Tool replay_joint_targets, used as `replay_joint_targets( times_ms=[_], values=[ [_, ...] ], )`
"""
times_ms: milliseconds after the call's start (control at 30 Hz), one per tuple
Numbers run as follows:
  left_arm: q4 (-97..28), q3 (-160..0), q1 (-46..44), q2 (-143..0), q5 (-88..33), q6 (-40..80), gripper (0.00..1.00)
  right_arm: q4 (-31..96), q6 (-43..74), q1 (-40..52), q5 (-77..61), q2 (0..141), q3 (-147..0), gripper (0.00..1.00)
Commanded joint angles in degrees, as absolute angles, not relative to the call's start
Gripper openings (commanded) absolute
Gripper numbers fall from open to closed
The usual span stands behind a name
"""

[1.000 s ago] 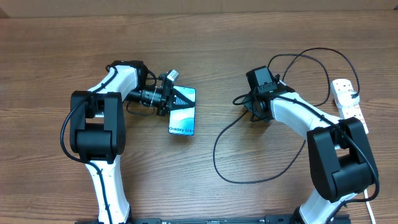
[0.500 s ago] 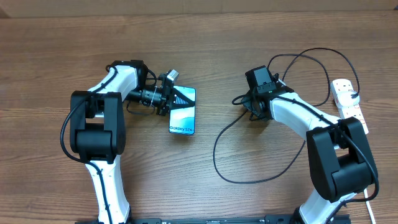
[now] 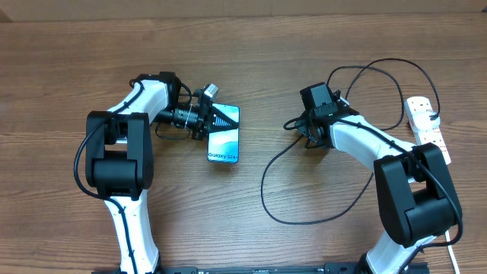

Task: Plug charger to phone and switch on socket
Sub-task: 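Lower the right gripper and grasp the black USB-C plug behind its tip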

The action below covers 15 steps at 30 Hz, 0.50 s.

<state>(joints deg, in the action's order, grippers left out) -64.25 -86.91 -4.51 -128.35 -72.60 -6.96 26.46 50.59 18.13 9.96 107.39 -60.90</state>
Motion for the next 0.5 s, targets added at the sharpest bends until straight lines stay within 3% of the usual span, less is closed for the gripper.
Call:
replay_joint_targets(
  times_ms=[0, 267, 467],
  values=[
    [-63.48, -86.72, -4.91, -126.48, -74.91, -3.62, 0.04, 30.94, 44.56, 17.52, 10.46, 107.31, -61.19, 0.04],
    [-60.9, -86.72, -4.91, -126.48, -76.49, -2.72, 0.04, 43.97, 24.67, 14.92, -4.73, 105.86, -66.46, 0.04],
    [-59.48, -86.72, -4.91, -126.48, -76.49, -2.17, 0.04, 46.02, 23.97, 14.92, -2.46, 105.86, -65.95, 0.38]
  ],
)
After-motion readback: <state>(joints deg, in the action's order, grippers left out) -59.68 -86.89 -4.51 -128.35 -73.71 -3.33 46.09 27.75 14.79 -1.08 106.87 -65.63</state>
